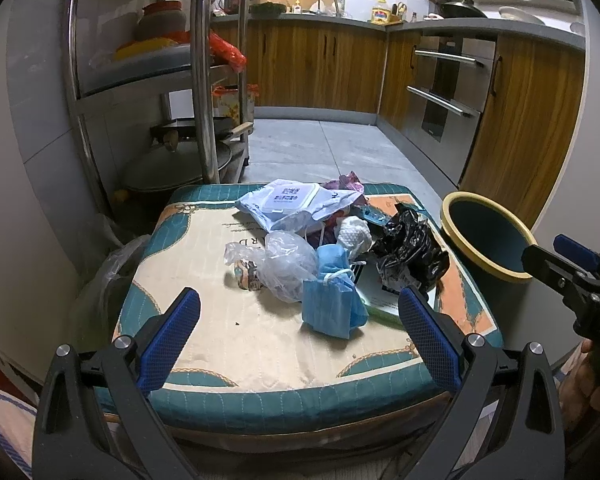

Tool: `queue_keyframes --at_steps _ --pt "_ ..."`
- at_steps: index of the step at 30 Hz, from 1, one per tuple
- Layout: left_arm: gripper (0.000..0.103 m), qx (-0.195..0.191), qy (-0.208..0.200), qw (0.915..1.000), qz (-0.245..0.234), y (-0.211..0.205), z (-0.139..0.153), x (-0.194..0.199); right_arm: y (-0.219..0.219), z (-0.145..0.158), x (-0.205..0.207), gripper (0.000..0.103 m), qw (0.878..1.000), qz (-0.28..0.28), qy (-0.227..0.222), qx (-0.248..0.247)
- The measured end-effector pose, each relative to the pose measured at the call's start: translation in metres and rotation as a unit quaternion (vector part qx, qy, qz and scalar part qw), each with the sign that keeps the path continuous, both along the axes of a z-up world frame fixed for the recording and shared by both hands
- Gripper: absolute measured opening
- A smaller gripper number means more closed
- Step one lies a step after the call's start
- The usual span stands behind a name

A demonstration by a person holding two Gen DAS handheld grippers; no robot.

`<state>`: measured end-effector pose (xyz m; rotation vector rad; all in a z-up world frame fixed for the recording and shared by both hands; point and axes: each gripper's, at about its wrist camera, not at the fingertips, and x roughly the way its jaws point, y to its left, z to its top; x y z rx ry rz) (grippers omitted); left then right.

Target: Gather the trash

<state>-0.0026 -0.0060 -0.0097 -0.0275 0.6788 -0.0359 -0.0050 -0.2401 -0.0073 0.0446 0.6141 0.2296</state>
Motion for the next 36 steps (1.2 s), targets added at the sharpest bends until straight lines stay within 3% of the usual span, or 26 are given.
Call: queue_keyframes --at_steps 16,24,27,29,32,36 --pt "0.093 -0.018 0.042 0.9989 0.014 0.011 -0.011 0.018 0.003 -0.009 0.007 0.100 0.999 0.013 0.034 0.008" --pt "0.066 -0.040 0.117 0.9919 -0.028 0.003 -0.039 0.050 0.008 -0.022 0.024 0.095 0.996 0.039 0.075 0.019" --pt "0.063 -0.051 0.139 0.9883 -0.037 -0.002 -0.050 0.064 0.008 -0.026 0.031 0.091 0.995 0.041 0.086 0.017" --pt "0.062 -0.054 0.150 0.9863 -0.043 -0.006 -0.059 0.073 0.009 -0.029 0.037 0.083 0.995 0.040 0.094 0.014" --pt "0.060 -0.053 0.165 0.9835 -0.049 -0.013 -0.070 0.086 0.008 -0.033 0.046 0.081 0.994 0.033 0.103 0.016" --pt "0.049 -0.055 0.186 0.9797 -0.050 -0.016 -0.084 0.097 0.005 -0.038 0.055 0.081 0.993 0.025 0.113 0.024"
